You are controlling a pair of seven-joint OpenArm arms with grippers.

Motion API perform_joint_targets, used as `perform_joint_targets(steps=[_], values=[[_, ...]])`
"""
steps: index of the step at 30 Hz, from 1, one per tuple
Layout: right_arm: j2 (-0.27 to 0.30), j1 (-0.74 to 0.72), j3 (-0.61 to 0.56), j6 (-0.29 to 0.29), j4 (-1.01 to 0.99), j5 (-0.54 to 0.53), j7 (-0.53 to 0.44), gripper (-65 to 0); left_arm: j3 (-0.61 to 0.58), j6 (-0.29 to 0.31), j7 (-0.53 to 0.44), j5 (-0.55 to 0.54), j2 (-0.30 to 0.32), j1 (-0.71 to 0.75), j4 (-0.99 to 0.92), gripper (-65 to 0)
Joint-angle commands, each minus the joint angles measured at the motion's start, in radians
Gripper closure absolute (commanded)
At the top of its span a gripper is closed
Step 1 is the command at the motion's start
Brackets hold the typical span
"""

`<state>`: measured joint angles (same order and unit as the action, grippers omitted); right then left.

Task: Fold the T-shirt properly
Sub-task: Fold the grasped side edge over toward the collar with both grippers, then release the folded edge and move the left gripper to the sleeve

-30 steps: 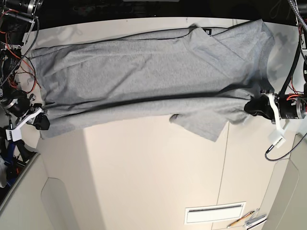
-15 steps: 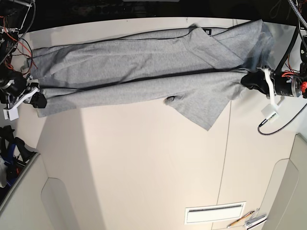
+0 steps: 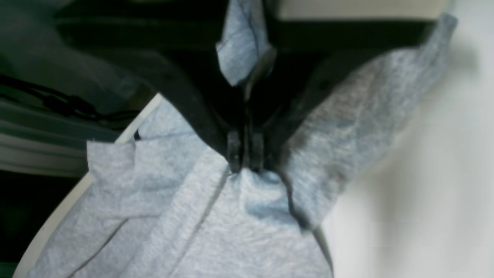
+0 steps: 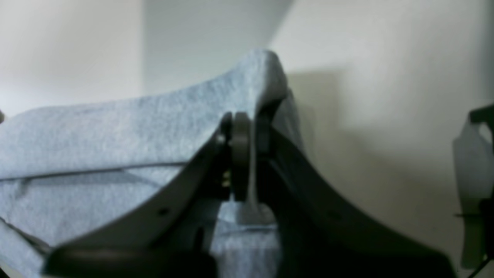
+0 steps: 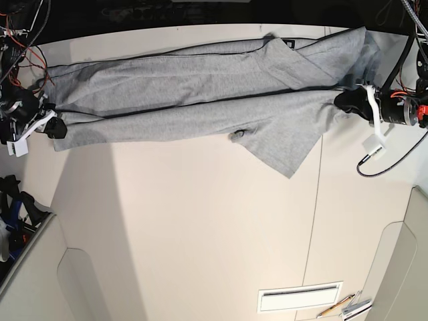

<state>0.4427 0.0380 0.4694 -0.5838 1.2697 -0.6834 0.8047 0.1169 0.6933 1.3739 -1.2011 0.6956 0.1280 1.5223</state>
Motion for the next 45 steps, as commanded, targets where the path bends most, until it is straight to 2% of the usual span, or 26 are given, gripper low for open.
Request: perform_joint_targets(steps=[1, 3, 5, 8, 10, 13, 17, 26, 27, 30, 32, 38, 45], values=[[0.022, -0.004, 0.009, -0.003, 0.014, -0.011, -0.018, 0.0, 0.008, 0.005, -0.004, -0.011, 0.022, -0.006, 0.015, 0.0], [0.022, 0.005, 0.009, -0.003, 0.014, -0.013, -0.019, -7.3, 0.008, 0.005, -0.004, -0.011, 0.022, -0.005, 0.015, -0.8], [0.022, 0.007, 0.009, -0.003, 0.014, -0.013, -0.019, -15.3, 0.008, 0.005, -0.005, -0.012, 0.022, -0.006, 0.015, -4.7], [0.022, 0.007, 0.009, -0.003, 0.014, -0.013, -0.019, -26.9, 0.008, 0.005, -0.009, -0.012, 0.022, -0.006, 0.015, -14.1], [0.022, 0.007, 0.009, -0.003, 0.014, -0.014, -0.019, -31.7, 0.008, 0.005, -0.009, -0.016, 0.022, -0.006, 0.015, -21.2], [0.023, 0.006, 0.01, -0.003, 0.015, -0.035, -0.019, -32.2, 0.009, 0.005, -0.009, -0.042, 0.023, -0.011, 0.015, -28.2], [0.022, 0.006, 0.034, -0.003, 0.016, -0.087, -0.019, -32.1, 0.031, 0.005, -0.008, -0.064, 0.023, -0.037, 0.016, -28.6], [0.023, 0.001, 0.122, -0.004, 0.018, -0.106, -0.02, -32.2, 0.193, 0.005, -0.022, -0.098, 0.023, -0.048, 0.016, -28.7], [0.023, 0.001, 0.122, -0.004, 0.018, -0.11, -0.021, -32.2, 0.199, 0.005, -0.038, -0.101, 0.022, -0.048, 0.016, -30.0], [0.022, 0.001, 0.122, -0.004, 0.018, -0.115, -0.023, -32.2, 0.2, 0.005, -0.076, -0.098, 0.016, -0.05, 0.016, -40.5], [0.022, 0.001, 0.122, -0.004, 0.018, -0.114, -0.024, -32.2, 0.198, 0.005, -0.097, -0.074, 0.002, -0.056, 0.016, -43.0], [0.022, 0.001, 0.122, -0.004, 0.018, -0.114, -0.031, -32.2, 0.195, 0.005, -0.259, 0.098, -0.047, -0.103, 0.016, -43.0], [0.022, 0.001, 0.122, -0.004, 0.018, -0.114, -0.031, -32.1, 0.108, 0.005, -0.346, 0.211, -0.098, -0.154, 0.015, -43.0]])
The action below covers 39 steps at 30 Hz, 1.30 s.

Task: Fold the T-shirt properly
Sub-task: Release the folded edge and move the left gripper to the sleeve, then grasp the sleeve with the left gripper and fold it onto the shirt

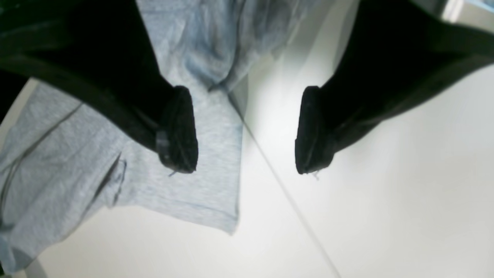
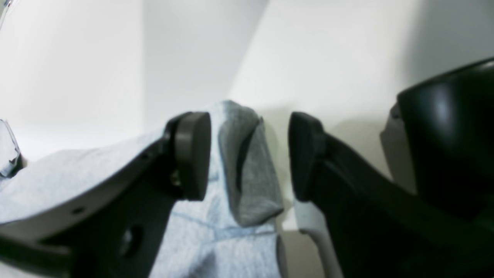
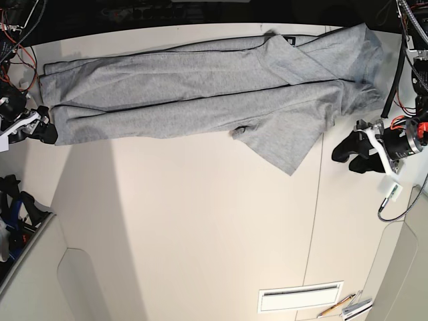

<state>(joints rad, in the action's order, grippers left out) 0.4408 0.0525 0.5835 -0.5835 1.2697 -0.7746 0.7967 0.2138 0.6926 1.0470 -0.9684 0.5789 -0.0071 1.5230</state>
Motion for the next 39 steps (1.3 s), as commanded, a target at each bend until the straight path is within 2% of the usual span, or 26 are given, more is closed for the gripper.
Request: perform_joint_targets(steps=[1, 5, 10, 17, 23, 32, 39], values=[[0.024, -0.013, 0.008, -0.004, 0.017, -0.023, -0.023, -32.1, -0.014, 0.006, -0.045, 0.002, 0.019, -0.023, 0.013, -43.1], [0.024, -0.013, 0.008, -0.004, 0.018, -0.022, -0.022, -32.2, -0.114, 0.006, -0.166, 0.1, 0.019, -0.047, -0.018, -45.2], [0.024, -0.013, 0.008, -0.004, 0.018, -0.021, -0.022, -32.1, -0.223, 0.006, -0.218, 0.124, 0.014, -0.109, -0.144, -45.3], [0.024, -0.013, 0.008, -0.004, 0.018, -0.022, -0.022, -32.1, -0.251, 0.006, -0.218, 0.164, -0.065, -0.193, -0.302, -45.3], [0.024, -0.013, 0.008, -0.004, 0.018, -0.019, -0.022, -32.1, -0.252, 0.006, -0.217, 0.201, -0.114, -0.197, -0.32, -45.3], [0.024, -0.013, 0.008, -0.004, 0.018, -0.019, -0.022, -32.1, -0.283, 0.006, -0.171, 0.198, -0.122, -0.186, -0.32, -45.3], [0.024, -0.013, 0.008, -0.004, 0.017, -0.019, -0.022, -32.1, -0.432, 0.006, -0.167, 0.195, -0.122, -0.187, -0.32, -45.2]])
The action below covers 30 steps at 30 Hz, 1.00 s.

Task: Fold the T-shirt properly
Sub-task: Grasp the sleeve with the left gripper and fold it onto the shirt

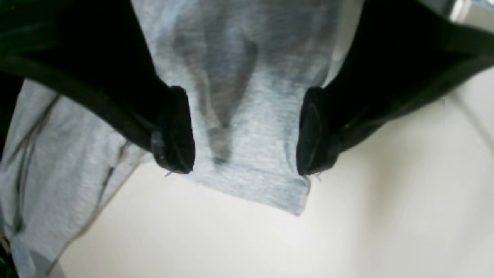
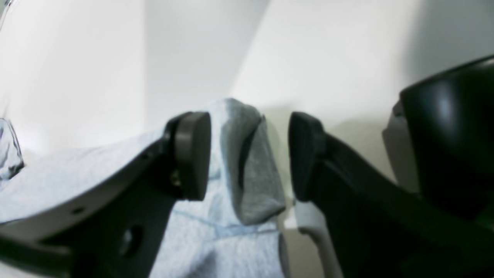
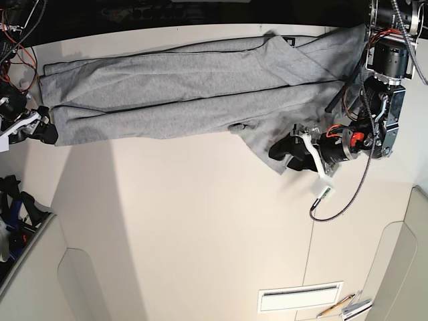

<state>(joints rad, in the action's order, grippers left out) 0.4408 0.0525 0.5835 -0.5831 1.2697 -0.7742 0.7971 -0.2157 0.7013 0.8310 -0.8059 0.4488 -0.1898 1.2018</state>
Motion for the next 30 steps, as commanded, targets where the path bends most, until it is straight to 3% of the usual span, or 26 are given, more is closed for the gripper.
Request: perform_joint_targets(steps=[1, 8, 10, 13, 15, 22, 30], values=[[0.024, -0.013, 0.008, -0.005, 0.018, -0.019, -0.022, -32.1, -0.014, -0.003, 0.049, 0.033, 0.008, -0.004, 0.002, -45.2], [0.024, -0.013, 0.008, -0.005, 0.018, -0.019, -0.022, -32.1, -0.019, -0.003, 0.049, 0.033, 0.009, -0.004, 0.002, -43.7], [0.024, -0.013, 0.008, -0.005, 0.018, -0.019, -0.022, -32.1, -0.019, -0.003, 0.048, 0.035, 0.009, -0.004, 0.002, -33.1], [0.024, -0.013, 0.008, -0.005, 0.018, -0.019, -0.022, -32.1, -0.019, -0.003, 0.048, 0.054, 0.009, -0.004, 0.002, -9.8], [0.024, -0.013, 0.008, -0.005, 0.017, -0.019, -0.022, -32.1, -0.019, -0.003, 0.048, 0.084, 0.009, -0.005, 0.002, 0.0], [0.024, -0.013, 0.008, -0.005, 0.018, -0.019, -0.022, -32.1, -0.014, -0.003, 0.065, 0.096, 0.009, -0.041, 0.011, 0.0], [0.024, -0.013, 0.008, -0.005, 0.018, -0.02, -0.011, -32.1, -0.007, -0.003, 0.303, -0.115, 0.058, -0.058, 0.178, 0.0]])
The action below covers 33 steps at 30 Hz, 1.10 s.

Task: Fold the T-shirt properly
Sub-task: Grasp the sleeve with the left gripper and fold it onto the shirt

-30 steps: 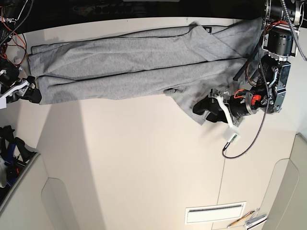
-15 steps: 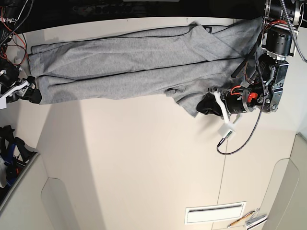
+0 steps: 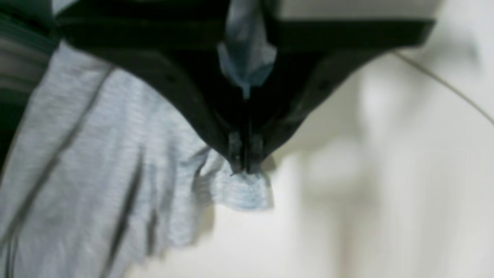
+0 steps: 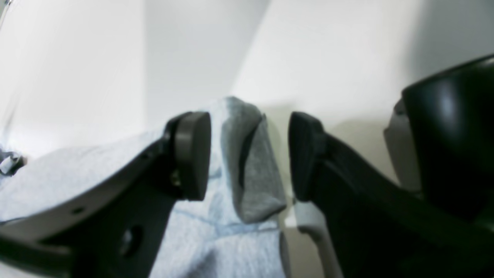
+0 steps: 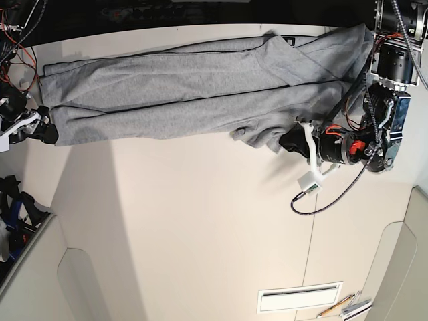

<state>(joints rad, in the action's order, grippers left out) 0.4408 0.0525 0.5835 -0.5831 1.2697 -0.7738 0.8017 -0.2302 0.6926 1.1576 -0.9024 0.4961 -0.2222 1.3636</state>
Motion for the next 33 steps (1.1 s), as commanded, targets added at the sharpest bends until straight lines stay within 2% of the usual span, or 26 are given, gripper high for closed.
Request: perform_joint_targets(steps=[1, 8, 14, 19, 24, 30, 33], values=[[0.024, -0.013, 0.008, -0.005, 0.018, -0.02, -0.016, -32.1, 0.007, 0.006, 0.001, -0.048, 0.023, -0.024, 0.045, 0.0], [0.024, -0.013, 0.008, -0.005, 0.018, -0.019, -0.016, -32.1, 0.007, 0.006, 0.108, -0.19, 0.093, -0.02, 0.225, 0.0], [0.024, -0.013, 0.008, -0.005, 0.018, -0.019, -0.016, -32.1, 0.007, 0.006, 0.181, -0.321, 0.154, 0.074, 0.372, 0.0], [0.024, -0.013, 0.008, -0.005, 0.018, -0.019, -0.017, -32.1, 0.01, 0.006, 0.186, -0.324, 0.204, 0.18, 0.515, 0.0], [0.024, -0.013, 0.008, -0.005, 0.018, -0.019, -0.017, -32.1, 0.041, 0.006, 0.19, -0.325, 0.227, 0.274, 0.618, 0.0], [0.024, -0.013, 0.008, -0.005, 0.018, -0.019, -0.016, -32.1, 0.062, 0.006, 0.188, -0.319, 0.238, 0.34, 0.64, 0.0], [0.024, -0.013, 0.008, -0.005, 0.017, -0.019, -0.016, -32.1, 0.062, 0.006, 0.171, -0.282, 0.238, 0.339, 0.637, 0.0]])
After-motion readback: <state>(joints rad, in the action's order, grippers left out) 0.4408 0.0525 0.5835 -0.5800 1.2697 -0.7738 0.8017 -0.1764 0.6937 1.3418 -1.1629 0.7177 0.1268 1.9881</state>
